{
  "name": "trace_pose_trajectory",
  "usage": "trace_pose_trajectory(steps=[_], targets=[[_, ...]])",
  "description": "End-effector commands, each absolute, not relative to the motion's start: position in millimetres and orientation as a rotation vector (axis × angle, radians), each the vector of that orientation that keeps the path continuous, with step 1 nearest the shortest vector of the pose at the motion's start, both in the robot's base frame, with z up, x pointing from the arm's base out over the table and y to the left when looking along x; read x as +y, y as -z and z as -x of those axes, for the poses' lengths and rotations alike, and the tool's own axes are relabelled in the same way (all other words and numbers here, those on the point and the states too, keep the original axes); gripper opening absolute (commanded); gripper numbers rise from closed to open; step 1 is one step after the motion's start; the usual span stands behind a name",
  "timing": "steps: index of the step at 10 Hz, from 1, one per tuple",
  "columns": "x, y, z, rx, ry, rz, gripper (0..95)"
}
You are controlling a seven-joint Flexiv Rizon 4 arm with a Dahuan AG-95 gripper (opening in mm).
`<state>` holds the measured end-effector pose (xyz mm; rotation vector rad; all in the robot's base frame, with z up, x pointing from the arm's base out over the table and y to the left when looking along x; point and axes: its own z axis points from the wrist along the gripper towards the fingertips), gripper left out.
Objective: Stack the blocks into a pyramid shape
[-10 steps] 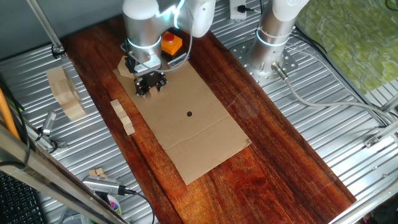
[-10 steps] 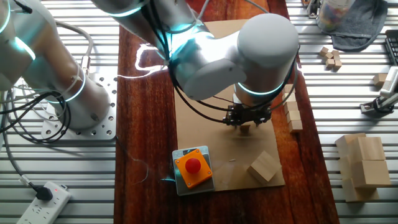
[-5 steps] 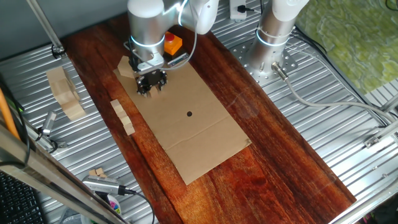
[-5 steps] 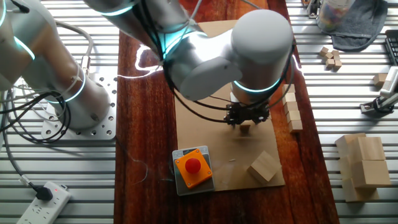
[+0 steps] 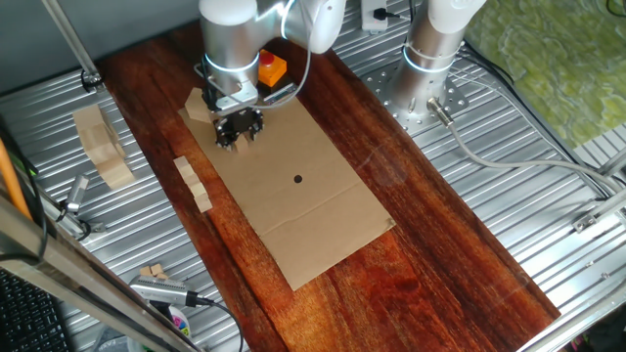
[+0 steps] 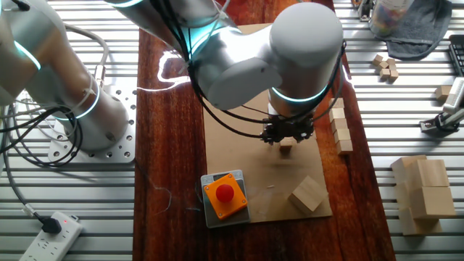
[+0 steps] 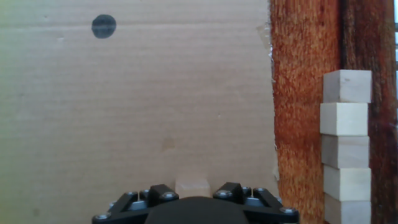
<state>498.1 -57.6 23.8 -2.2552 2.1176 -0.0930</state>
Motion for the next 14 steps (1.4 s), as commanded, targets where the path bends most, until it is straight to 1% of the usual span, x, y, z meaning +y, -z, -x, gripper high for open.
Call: trace_pose_trajectory(steps=[1, 5, 6, 7, 9, 11, 12, 13, 14], targets=[[-56.3, -29.7, -498.7, 2.126, 0.083, 2.259, 57.0], [-58.9, -52.8, -509.0, 2.148, 0.058, 2.259, 57.0], [-61.4, -57.9, -515.3, 2.157, 0.057, 2.251, 38.0], [-62.9, -60.6, -519.7, 2.169, 0.065, 2.243, 38.0], [-65.4, -66.3, -533.5, 2.199, 0.085, 2.229, 0.0], [-69.4, -65.8, -547.3, 2.177, 0.089, 2.255, 38.0], [-71.8, -64.4, -555.6, 2.169, 0.083, 2.259, 38.0], [-73.7, -64.4, -562.4, 2.167, 0.084, 2.261, 57.0], [-75.0, -64.8, -570.8, 2.166, 0.085, 2.262, 57.0]])
